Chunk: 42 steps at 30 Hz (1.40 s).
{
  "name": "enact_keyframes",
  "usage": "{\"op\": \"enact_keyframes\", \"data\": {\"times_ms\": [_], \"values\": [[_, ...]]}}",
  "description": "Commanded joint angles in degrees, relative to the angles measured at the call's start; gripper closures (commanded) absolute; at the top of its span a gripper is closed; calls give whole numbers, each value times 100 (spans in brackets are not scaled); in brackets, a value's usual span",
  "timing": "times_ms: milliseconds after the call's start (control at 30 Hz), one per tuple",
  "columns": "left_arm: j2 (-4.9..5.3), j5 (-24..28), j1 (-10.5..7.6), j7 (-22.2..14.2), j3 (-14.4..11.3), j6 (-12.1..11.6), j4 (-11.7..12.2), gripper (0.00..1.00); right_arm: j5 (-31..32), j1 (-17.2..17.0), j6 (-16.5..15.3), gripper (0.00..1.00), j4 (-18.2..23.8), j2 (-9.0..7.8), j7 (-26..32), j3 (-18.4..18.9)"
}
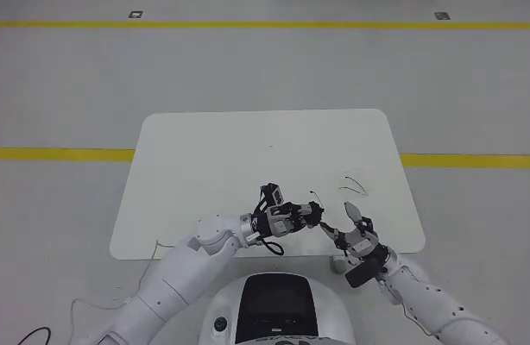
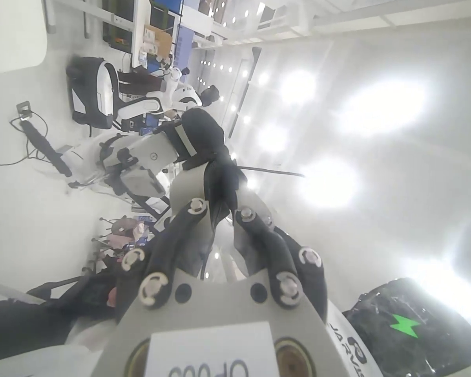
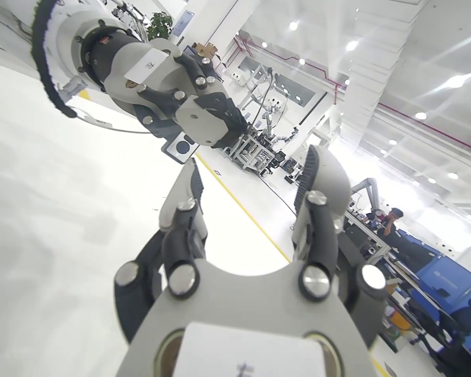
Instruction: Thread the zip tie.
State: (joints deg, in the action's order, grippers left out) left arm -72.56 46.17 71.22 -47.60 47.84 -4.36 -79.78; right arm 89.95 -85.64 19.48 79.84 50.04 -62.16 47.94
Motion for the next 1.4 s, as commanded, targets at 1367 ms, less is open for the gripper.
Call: {"op": "enact_keyframes", "data": {"times_ms": [1367], "values": [[0,-1,0,-1,0,0,0,100,0,411,0,91,-139,103,170,-410]]}}
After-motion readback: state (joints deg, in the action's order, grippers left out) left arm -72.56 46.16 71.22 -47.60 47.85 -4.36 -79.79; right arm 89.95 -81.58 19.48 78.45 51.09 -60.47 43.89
